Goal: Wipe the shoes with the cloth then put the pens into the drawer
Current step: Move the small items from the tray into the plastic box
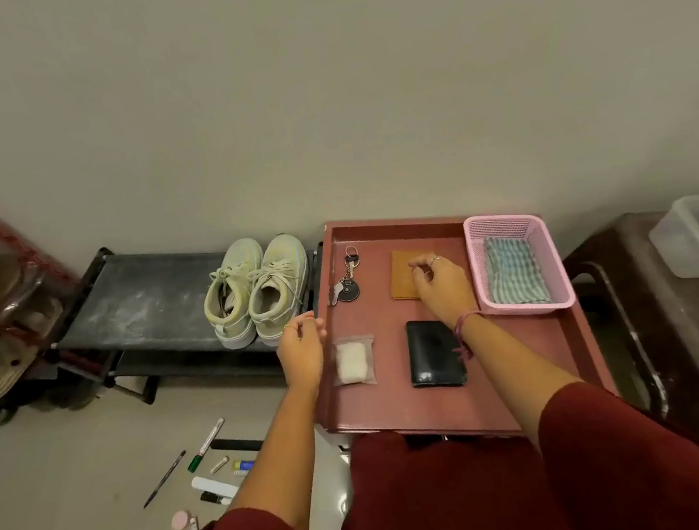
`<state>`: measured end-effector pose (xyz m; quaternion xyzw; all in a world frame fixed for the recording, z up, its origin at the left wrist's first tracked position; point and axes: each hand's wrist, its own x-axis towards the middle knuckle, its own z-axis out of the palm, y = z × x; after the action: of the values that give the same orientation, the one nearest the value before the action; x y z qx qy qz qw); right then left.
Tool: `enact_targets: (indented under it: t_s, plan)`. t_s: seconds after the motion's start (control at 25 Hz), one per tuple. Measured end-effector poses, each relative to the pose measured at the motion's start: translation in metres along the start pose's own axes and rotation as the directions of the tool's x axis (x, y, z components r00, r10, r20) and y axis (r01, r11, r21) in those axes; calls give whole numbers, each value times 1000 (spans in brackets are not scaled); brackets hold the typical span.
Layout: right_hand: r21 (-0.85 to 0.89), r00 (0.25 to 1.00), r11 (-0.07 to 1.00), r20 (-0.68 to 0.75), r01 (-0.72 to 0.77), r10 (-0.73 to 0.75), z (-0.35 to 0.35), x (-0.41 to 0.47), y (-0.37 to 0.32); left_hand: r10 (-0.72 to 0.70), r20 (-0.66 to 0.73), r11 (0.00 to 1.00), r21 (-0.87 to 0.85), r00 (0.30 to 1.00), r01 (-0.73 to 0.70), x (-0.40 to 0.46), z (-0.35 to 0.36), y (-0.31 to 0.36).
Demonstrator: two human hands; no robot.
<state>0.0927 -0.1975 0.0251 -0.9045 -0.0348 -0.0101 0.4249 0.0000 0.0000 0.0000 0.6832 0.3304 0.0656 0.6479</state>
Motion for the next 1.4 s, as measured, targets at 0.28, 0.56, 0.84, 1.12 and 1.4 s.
enact_targets:
  t_s: [0.28,0.56,0.84,1.12,1.4]
  plan:
    - [-52,967,989,211,-138,146,68,71,6,108,48,990,-95,993,-103,46,13,-20]
    - [-246,935,957,277,-154,222,126,127,11,141,-30,989,-40,990,-142,57,22,-40]
    - [-299,909,911,220,-284,355,144,150,23,320,26,911,266,947,-316,59,26,-52]
    - [-417,903,897,314,-147,294,144,142,12,328,36,901,290,944,-324,58,27,-51]
    - [-187,962,982,274,30,23,103,124,7,303,23,914,277,953,-297,57,26,-50]
